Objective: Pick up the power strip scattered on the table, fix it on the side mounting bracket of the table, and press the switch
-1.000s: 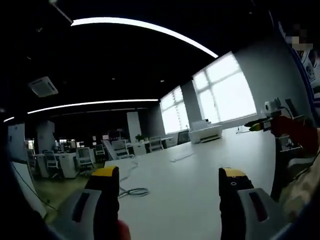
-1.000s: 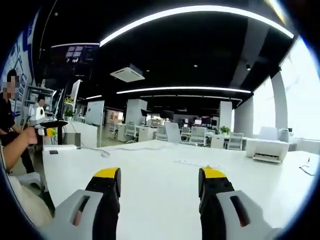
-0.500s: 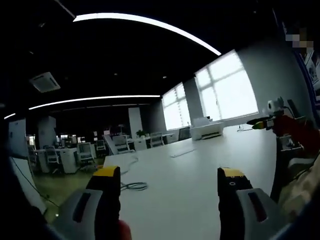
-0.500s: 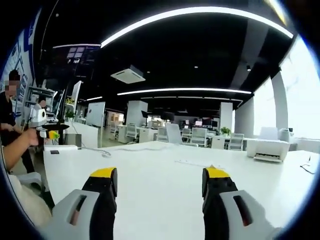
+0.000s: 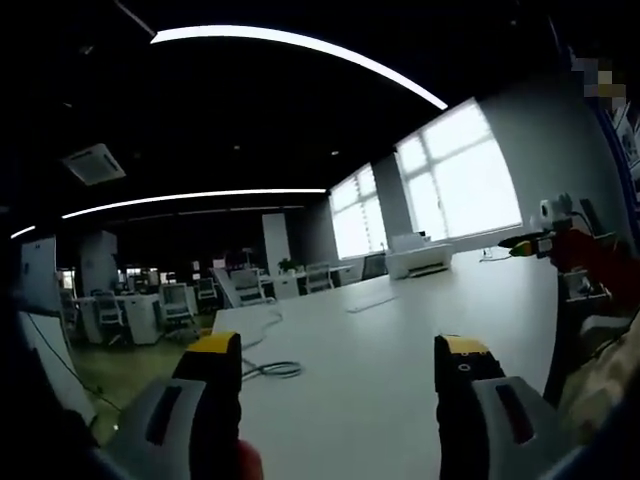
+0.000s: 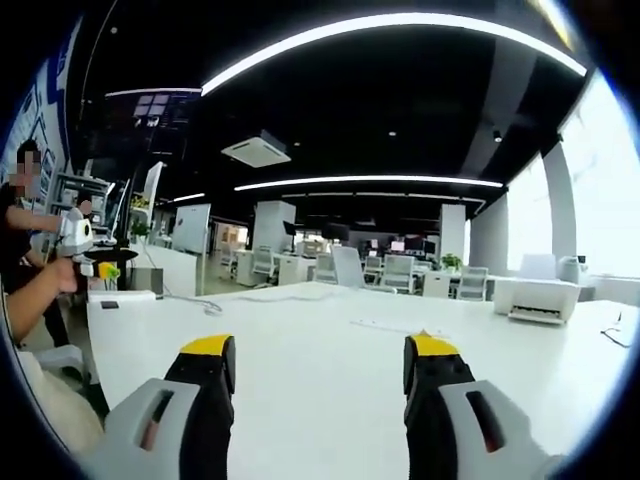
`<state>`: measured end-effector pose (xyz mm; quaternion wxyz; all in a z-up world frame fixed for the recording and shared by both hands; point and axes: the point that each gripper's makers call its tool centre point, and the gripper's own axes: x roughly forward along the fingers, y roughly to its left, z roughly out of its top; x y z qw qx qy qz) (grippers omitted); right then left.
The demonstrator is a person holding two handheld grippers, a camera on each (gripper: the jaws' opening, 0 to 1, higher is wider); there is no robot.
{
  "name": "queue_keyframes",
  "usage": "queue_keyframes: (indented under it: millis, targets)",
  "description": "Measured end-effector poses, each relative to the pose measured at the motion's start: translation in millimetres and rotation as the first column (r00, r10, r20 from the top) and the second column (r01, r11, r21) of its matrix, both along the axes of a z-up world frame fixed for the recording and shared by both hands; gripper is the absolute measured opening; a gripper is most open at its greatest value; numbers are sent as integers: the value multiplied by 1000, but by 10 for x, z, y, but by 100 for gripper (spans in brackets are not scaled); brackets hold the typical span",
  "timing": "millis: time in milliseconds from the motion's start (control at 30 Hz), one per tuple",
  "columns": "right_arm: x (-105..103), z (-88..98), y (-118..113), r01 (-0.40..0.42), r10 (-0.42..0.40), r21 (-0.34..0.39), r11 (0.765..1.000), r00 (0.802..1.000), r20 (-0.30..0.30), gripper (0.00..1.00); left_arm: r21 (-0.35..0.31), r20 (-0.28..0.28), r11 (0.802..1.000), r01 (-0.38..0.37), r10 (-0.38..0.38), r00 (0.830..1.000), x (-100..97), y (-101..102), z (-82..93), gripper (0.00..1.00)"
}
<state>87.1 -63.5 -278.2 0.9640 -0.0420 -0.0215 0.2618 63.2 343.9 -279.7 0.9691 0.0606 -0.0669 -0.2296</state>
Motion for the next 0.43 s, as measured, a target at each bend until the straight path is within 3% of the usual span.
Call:
queue_keyframes:
  millis: [433]
  targets:
    - [-28,-22,4,7,-7,5,1000,1000,-4,64,6,6,1000,-14,14,1000,-12,24,26,83]
